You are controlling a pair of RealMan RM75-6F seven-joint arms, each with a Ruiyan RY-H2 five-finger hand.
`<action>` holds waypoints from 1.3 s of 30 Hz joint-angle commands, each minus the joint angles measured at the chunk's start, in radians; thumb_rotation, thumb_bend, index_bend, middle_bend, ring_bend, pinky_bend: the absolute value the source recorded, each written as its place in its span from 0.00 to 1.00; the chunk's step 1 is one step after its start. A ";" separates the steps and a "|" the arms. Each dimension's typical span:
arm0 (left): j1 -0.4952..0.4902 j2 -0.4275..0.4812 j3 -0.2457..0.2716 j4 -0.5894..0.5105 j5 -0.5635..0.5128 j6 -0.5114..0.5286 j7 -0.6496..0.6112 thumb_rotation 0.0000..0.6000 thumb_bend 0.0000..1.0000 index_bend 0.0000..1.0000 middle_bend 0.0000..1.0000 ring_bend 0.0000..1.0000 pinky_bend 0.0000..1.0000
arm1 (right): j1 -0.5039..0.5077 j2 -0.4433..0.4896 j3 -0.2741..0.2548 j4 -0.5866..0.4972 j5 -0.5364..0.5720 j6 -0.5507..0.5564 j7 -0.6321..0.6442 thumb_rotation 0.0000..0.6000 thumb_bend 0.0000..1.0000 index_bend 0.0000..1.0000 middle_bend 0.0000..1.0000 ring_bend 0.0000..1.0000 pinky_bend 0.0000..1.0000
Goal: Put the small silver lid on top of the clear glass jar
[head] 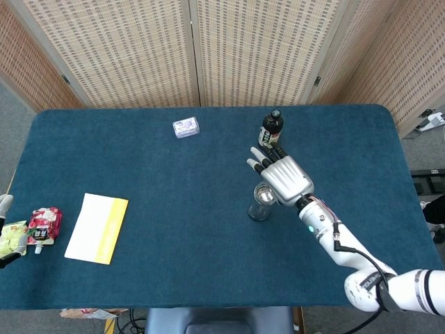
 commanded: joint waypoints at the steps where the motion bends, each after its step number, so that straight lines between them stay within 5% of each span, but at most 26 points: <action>1: -0.002 -0.003 -0.001 0.001 -0.003 -0.003 0.008 1.00 0.35 0.00 0.08 0.00 0.11 | -0.049 0.066 -0.021 -0.060 -0.078 -0.005 0.036 1.00 0.31 0.14 0.00 0.00 0.00; 16: -0.014 -0.020 0.000 -0.006 -0.010 -0.023 0.065 1.00 0.35 0.00 0.08 0.00 0.11 | -0.209 0.189 -0.074 -0.105 -0.319 -0.018 0.182 1.00 0.31 0.30 0.00 0.00 0.00; 39: -0.009 -0.010 0.000 -0.007 -0.010 -0.018 0.033 1.00 0.35 0.00 0.08 0.00 0.11 | -0.189 0.079 -0.045 -0.005 -0.271 -0.098 0.166 1.00 0.31 0.31 0.00 0.00 0.00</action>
